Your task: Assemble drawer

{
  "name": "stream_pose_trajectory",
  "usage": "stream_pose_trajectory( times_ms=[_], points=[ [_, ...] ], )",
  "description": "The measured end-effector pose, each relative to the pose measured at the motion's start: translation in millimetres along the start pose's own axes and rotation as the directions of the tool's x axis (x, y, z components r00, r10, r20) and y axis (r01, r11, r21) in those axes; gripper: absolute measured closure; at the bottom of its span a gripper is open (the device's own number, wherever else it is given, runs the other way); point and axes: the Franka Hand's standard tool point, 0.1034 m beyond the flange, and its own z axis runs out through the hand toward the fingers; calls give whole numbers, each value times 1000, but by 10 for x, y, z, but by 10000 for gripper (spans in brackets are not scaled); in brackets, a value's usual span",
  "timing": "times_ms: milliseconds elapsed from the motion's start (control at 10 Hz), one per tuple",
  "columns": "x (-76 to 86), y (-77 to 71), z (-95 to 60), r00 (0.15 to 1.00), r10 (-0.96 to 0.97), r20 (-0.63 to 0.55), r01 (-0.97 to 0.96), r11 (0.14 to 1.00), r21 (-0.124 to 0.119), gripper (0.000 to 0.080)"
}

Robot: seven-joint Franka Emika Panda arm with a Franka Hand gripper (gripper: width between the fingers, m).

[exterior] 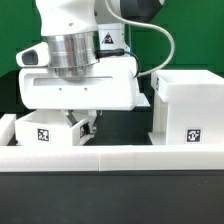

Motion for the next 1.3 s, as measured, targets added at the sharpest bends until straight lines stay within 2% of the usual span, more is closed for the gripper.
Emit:
stream_pose_trajectory(
  times_ms=[700,800,1000,1100,1300],
  points=[
    [16,-1,-36,998,-66,-4,66,998,1,755],
    [-3,-28,-82,994,-112,4,112,994,6,755],
    [-108,-107,-228,969,-241,52,239,970,34,755],
    [-116,-119,-259,963,-263,58,261,964,42,755],
    [-130,-111,-226,960,-271,63,269,962,42,755]
  ],
)
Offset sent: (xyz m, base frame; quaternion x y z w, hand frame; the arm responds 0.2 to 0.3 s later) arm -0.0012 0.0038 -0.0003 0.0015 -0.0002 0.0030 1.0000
